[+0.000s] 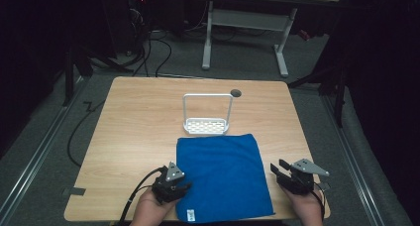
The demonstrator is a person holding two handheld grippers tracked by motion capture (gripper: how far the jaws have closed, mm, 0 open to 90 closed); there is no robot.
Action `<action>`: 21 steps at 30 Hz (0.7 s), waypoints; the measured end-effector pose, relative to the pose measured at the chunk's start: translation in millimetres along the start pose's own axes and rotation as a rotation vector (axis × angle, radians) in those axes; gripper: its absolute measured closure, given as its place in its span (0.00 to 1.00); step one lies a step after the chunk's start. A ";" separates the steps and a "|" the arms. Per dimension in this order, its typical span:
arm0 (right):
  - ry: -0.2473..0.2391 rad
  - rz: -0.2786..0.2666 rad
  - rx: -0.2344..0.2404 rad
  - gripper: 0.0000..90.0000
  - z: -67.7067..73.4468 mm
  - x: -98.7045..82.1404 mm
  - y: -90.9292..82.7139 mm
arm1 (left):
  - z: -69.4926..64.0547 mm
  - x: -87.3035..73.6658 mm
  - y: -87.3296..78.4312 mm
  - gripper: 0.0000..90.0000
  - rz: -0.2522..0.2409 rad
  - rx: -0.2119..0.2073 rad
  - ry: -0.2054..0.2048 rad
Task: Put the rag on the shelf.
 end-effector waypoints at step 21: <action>-0.116 0.171 0.119 0.92 57.2 -16.5 36.4 | 24.8 8.1 7.9 0.76 -0.029 0.061 -0.010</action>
Point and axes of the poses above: each handheld gripper's, and its own axes: y roughly forward along the jaws, x roughly out of its top, z roughly to its left, the point moved 9 cm from there along y, roughly forward along the jaws, and after that the axes turned 2 degrees about x, right-handed, at the moved point
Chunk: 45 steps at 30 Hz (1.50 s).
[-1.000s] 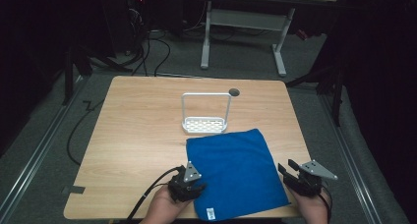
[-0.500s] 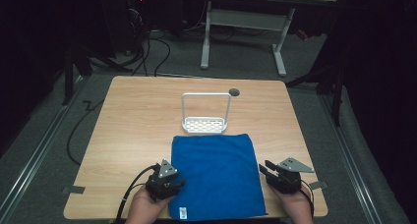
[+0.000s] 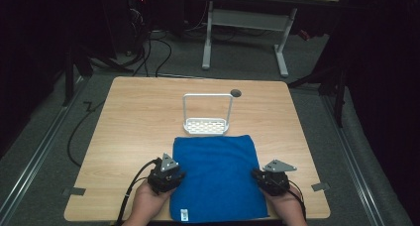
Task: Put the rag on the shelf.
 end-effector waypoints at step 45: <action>0.073 -0.101 -0.121 0.72 -34.6 34.7 2.6 | 94.0 48.1 49.4 0.85 -0.038 0.097 -0.166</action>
Point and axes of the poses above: each handheld gripper's, and its own axes: y roughly forward along the jaws, x roughly out of its top, z roughly to its left, the point moved 9 cm from there along y, roughly forward along the jaws, and after that the axes turned 2 degrees about x, right-handed, at the moved point
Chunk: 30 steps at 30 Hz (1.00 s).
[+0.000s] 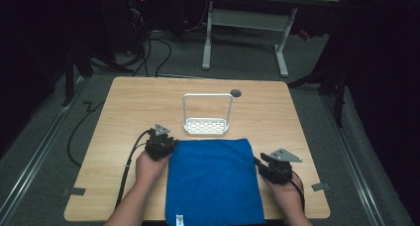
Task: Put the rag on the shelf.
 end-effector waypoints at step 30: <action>0.046 0.110 -0.021 0.94 -6.3 30.1 77.8 | -3.0 -2.4 -0.4 0.95 -0.004 -0.022 -0.002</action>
Point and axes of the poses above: each handheld gripper's, and its own axes: y roughly forward along the jaws, x roughly out of its top, z roughly to its left, the point moved 9 cm from there along y, roughly forward along the jaws, and after that the axes turned 2 degrees about x, right-handed, at the moved point
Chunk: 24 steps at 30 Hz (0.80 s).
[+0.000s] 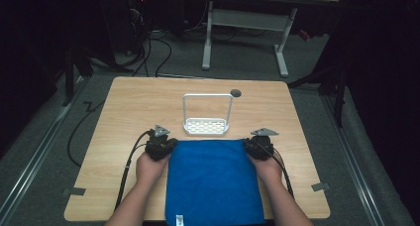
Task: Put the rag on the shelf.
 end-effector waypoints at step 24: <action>0.030 -0.285 0.080 0.98 15.2 12.5 -60.0 | -25.0 22.3 -44.6 0.97 -0.195 -0.022 0.061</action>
Point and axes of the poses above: each handheld gripper's, and its own axes: y roughly forward along the jaws, x roughly out of its top, z roughly to its left, the point moved 9 cm from there along y, roughly forward along the jaws, and after that the axes turned 2 degrees about x, right-handed, at the moved point
